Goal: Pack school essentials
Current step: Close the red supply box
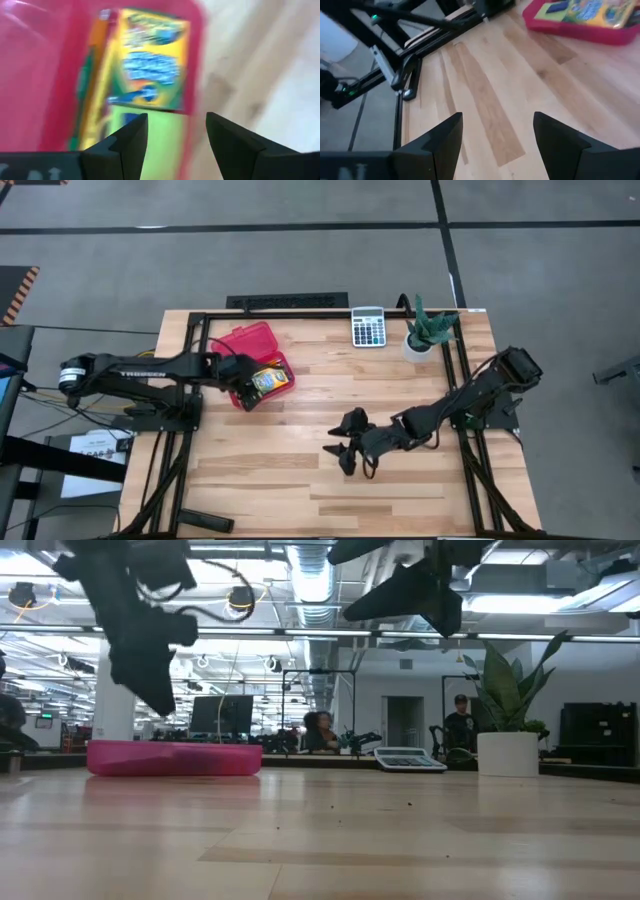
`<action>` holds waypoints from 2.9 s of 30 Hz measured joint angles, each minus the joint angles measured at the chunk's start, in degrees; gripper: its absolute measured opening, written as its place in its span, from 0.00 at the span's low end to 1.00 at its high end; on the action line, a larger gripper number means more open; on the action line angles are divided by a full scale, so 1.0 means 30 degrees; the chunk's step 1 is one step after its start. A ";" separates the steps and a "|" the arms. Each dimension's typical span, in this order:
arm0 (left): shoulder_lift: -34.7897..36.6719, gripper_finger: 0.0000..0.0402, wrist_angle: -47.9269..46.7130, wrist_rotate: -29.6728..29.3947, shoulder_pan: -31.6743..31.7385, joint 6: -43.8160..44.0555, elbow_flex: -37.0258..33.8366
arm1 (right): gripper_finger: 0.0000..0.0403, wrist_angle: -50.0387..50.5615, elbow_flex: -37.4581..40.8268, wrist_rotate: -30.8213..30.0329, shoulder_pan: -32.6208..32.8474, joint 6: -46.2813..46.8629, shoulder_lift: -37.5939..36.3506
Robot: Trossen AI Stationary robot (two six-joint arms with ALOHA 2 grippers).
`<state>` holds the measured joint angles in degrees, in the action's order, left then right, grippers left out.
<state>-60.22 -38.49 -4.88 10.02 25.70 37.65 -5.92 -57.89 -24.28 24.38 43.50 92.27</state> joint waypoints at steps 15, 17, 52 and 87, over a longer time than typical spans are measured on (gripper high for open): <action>0.2846 0.48 0.0638 0.7360 -0.0026 0.1405 0.8272 | 0.62 0.3597 -0.0051 0.0293 -0.2266 -1.0085 -0.9765; 0.3260 0.48 0.0719 0.6749 -0.0036 0.1344 0.8932 | 0.62 0.4737 -0.0051 0.0273 -0.2578 -1.0353 -1.0909; -0.1665 0.48 0.1648 -1.0231 0.0181 0.3058 0.9383 | 0.62 0.3100 -0.0701 -0.1021 -0.7691 -0.7019 -0.5950; -0.0043 0.46 -0.4374 -0.7885 0.1645 0.9037 0.9383 | 0.57 0.8943 -1.4915 1.1050 -1.4078 -1.1027 1.1943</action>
<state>-60.35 -51.62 -28.53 14.96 52.81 65.80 20.91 -102.63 8.87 -17.85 10.42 128.10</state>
